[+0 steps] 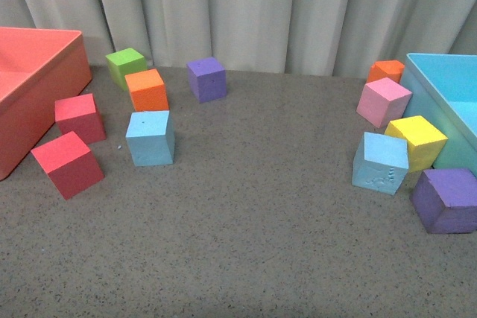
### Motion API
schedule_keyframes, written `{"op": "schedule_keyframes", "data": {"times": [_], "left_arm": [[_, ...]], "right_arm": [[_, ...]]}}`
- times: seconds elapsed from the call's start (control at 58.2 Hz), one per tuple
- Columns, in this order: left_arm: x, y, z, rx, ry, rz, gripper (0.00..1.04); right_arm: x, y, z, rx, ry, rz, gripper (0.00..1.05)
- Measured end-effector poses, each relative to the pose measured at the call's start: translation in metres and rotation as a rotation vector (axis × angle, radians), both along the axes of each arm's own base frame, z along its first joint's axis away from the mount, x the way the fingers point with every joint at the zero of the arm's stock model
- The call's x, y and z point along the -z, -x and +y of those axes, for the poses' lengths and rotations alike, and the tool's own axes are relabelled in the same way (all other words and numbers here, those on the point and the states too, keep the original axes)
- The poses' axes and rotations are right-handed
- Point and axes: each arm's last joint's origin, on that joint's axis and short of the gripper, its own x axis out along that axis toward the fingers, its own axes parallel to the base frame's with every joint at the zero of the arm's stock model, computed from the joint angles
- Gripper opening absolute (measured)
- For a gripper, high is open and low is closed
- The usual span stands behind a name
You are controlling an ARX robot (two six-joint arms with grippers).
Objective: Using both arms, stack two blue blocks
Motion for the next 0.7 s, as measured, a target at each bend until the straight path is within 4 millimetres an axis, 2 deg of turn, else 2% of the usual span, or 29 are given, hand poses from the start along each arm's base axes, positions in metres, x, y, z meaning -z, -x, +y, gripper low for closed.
{"op": "schedule_keyframes", "data": {"times": [0.704], "left_arm": [[0.0,0.0,0.0,0.0,0.0,0.0,0.98]], "right_arm": [[0.0,0.0,0.0,0.0,0.0,0.0,0.95]]}}
